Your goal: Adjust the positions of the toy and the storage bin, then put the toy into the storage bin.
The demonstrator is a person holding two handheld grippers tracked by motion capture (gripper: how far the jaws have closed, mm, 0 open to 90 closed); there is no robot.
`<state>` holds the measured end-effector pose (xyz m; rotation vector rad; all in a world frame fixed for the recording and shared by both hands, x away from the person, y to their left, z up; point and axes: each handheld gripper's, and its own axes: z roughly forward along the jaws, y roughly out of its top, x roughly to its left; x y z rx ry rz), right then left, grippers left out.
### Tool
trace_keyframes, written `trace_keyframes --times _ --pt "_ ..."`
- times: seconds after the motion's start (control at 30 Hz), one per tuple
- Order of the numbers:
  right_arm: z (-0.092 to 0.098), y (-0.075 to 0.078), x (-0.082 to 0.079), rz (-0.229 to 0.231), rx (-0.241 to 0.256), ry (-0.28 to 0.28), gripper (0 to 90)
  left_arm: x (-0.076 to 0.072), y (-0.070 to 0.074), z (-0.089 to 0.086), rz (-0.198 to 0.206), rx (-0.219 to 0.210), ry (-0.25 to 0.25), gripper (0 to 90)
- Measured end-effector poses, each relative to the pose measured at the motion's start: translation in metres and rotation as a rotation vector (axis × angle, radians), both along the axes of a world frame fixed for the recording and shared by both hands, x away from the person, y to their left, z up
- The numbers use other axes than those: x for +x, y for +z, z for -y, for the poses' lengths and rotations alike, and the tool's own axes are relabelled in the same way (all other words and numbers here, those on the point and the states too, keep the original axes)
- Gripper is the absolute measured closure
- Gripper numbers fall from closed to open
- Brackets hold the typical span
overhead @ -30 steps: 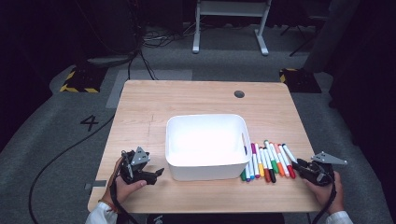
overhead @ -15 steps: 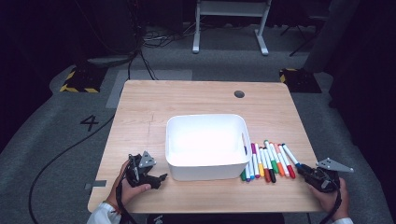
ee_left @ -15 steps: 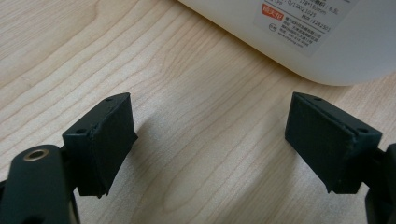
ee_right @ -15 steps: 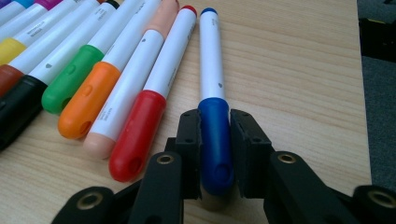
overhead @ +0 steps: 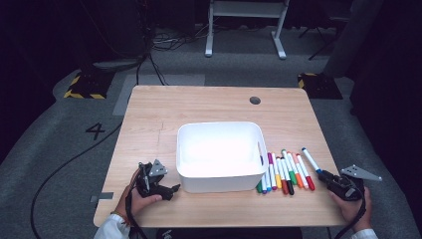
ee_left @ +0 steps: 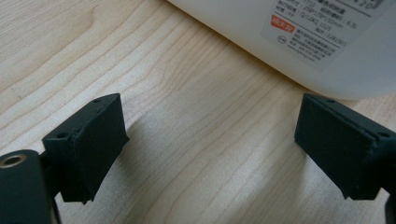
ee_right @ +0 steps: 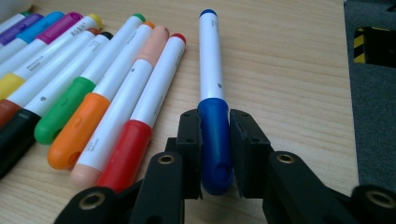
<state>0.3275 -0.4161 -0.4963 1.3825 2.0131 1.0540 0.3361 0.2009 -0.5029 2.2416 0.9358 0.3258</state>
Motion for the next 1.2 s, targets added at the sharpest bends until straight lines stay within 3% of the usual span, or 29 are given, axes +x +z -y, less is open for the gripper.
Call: trace_keyframes --times 0.27,0.43,0.77,1.03,1.2 --pt "0.0 0.007 0.002 0.035 0.053 0.035 75.2 0.0 0.0 0.0 -0.003 -0.003 0.0 8.8" --pt "0.0 0.009 0.003 0.045 0.042 0.053 75.2 0.001 0.0 0.0 0.002 0.002 -0.002 8.8" --pt "-0.01 0.027 0.002 0.083 0.057 0.084 75.2 0.001 0.0 -0.001 0.004 0.007 -0.002 8.8" --pt "-0.022 0.05 -0.002 0.123 0.074 0.157 75.2 0.001 0.0 -0.001 0.004 0.007 -0.002 8.8" --pt "-0.041 0.077 -0.002 0.153 0.071 0.252 75.2 0.001 0.0 -0.001 0.002 0.007 -0.001 8.8"
